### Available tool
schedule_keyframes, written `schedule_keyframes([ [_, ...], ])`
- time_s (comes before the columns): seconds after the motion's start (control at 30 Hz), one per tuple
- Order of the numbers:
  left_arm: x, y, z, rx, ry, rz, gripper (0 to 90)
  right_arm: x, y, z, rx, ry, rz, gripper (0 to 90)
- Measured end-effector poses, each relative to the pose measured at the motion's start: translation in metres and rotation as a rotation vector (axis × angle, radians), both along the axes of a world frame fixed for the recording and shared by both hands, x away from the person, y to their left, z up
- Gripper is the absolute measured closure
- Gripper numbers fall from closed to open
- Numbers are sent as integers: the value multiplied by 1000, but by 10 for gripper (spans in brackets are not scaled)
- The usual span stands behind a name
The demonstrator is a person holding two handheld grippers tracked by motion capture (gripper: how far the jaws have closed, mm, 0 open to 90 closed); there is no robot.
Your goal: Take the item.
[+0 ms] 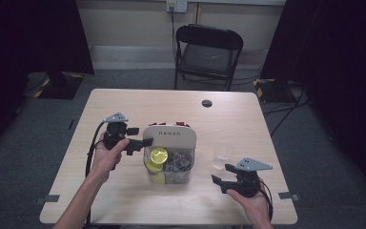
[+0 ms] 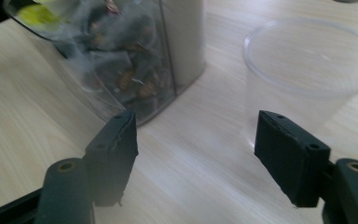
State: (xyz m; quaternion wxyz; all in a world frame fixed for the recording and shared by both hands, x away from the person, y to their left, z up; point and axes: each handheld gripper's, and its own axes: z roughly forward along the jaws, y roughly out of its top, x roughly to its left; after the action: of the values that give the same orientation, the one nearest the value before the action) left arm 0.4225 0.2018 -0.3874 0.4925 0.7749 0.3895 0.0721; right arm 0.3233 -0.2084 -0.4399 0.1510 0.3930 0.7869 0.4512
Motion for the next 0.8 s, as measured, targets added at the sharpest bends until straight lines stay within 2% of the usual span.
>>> schedule_keyframes([
  [0.43,0,0,0,0,-1,1,149,5,26,35,68,-44,113,438],
  [0.8,0,-3,-1,-7,2,-1,150,12,54,45,100,-42,193,493],
])
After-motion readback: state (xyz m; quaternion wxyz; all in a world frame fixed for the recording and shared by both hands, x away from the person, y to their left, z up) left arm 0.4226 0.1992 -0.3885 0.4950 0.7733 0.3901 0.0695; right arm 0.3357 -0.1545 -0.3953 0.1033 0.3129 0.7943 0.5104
